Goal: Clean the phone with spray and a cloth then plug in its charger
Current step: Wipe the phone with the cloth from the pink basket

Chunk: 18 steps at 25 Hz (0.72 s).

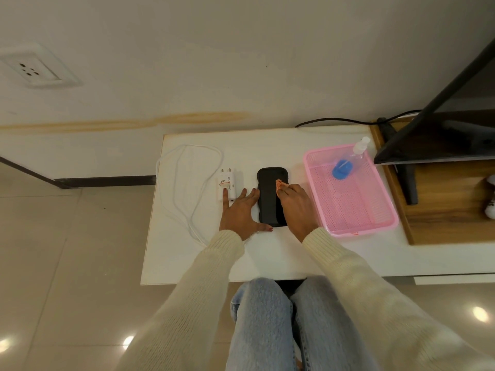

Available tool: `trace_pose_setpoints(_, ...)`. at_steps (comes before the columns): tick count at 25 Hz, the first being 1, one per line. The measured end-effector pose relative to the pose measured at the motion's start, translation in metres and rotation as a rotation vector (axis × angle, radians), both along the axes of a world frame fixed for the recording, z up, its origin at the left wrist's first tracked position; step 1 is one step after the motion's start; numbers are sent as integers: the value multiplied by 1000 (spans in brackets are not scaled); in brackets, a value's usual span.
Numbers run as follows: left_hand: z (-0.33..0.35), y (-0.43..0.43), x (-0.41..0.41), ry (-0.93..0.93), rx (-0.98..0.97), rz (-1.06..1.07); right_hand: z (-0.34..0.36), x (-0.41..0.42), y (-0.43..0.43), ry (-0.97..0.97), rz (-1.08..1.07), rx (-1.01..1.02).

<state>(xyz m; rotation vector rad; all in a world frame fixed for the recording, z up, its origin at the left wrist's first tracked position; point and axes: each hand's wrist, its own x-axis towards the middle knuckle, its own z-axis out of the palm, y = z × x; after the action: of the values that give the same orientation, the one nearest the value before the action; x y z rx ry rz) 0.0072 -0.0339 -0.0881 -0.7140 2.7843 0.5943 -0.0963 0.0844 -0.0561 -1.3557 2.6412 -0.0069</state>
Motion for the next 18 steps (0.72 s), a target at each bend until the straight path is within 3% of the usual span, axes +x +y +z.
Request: trace_pose_setpoints(18,0,-1,0,-4,-2,4,0,-5,-3,22,-8,-4)
